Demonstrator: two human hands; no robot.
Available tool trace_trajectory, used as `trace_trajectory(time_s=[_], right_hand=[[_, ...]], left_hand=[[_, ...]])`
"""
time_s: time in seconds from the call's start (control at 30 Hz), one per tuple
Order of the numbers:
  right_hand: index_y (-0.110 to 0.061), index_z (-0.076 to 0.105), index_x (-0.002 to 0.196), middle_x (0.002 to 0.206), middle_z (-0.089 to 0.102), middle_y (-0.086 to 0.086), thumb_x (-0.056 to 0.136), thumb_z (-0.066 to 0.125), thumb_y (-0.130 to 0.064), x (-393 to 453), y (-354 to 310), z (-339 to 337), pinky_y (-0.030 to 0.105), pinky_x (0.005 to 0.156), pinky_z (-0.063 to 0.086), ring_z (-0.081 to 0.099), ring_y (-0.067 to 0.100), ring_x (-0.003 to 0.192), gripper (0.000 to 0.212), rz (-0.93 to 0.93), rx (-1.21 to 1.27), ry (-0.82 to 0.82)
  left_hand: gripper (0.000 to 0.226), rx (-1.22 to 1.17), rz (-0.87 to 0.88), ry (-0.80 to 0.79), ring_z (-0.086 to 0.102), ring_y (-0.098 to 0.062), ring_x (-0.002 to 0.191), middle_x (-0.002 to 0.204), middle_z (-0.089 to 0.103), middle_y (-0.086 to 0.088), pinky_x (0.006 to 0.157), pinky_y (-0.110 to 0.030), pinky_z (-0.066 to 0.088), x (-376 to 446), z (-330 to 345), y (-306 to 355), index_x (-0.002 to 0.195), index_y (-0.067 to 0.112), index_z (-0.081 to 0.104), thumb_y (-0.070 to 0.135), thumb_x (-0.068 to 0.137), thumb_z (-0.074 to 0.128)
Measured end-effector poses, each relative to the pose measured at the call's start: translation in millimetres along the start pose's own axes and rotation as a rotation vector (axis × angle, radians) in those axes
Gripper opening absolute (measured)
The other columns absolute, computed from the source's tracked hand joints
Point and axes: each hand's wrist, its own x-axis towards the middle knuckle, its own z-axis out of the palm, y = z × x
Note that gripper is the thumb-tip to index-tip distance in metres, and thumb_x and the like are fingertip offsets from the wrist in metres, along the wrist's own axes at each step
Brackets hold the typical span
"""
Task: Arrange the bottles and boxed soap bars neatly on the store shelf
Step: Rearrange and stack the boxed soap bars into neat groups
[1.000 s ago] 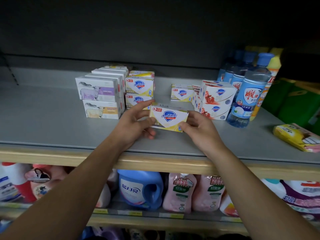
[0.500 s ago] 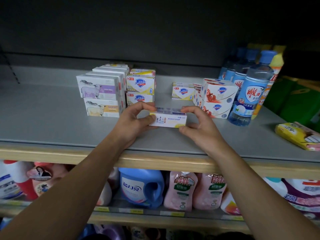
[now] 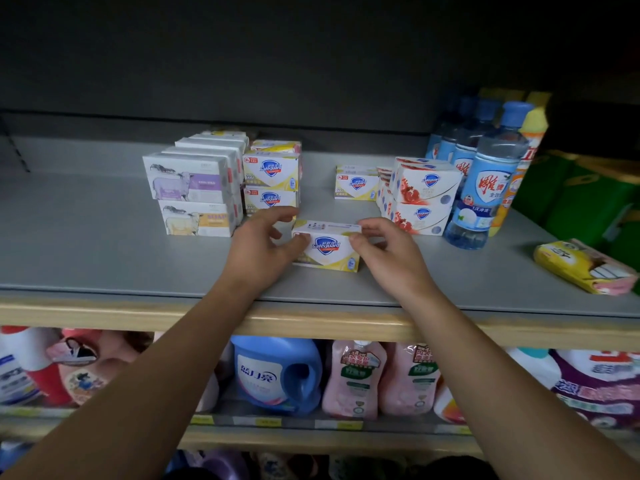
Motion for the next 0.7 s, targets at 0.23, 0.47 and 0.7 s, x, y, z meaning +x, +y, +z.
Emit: trace_trajectory(time_s=[0.23, 0.47, 0.7], right_hand=[[-0.019, 0.057, 0.129, 0.129, 0.056, 0.002, 0.091, 0.060, -0.032, 24.7, -10.9, -46.9, 0.034, 0.096, 0.042, 0.050, 0.022, 0.118, 0.040, -0.223, -0.417, 0.255], [-0.013, 0.042, 0.145, 0.145, 0.043, 0.008, 0.091, 0.058, -0.038, 83.3, -4.8, -80.9, 0.042, 0.116, 0.026, 0.036, 0.030, 0.135, 0.062, -0.320, -0.903, 0.210], [-0.016, 0.034, 0.147, 0.147, 0.040, 0.008, 0.085, 0.061, -0.041, 93.7, 34.1, -67.3, 0.047, 0.122, 0.008, 0.029, 0.032, 0.140, 0.071, -0.324, -1.051, 0.221]], left_hand=[[0.042, 0.326, 0.376, -0.059, 0.053, -0.026, 0.114, 0.121, 0.065, -0.003, 0.099, -0.022, 0.032, 1.6, 8.0, 12.6, 0.118, 0.016, 0.069, 0.019, 0.077, 0.080], [0.035, 0.500, 0.393, -0.064, 0.051, -0.032, 0.109, 0.115, 0.067, -0.004, 0.091, -0.034, 0.043, 24.5, 37.6, 15.8, 0.117, 0.014, 0.070, 0.022, 0.083, 0.074], [0.036, 0.554, 0.349, -0.050, 0.050, -0.028, 0.112, 0.119, 0.065, -0.002, 0.092, -0.036, 0.045, 74.5, 78.4, 3.5, 0.123, 0.019, 0.067, 0.028, 0.088, 0.068]])
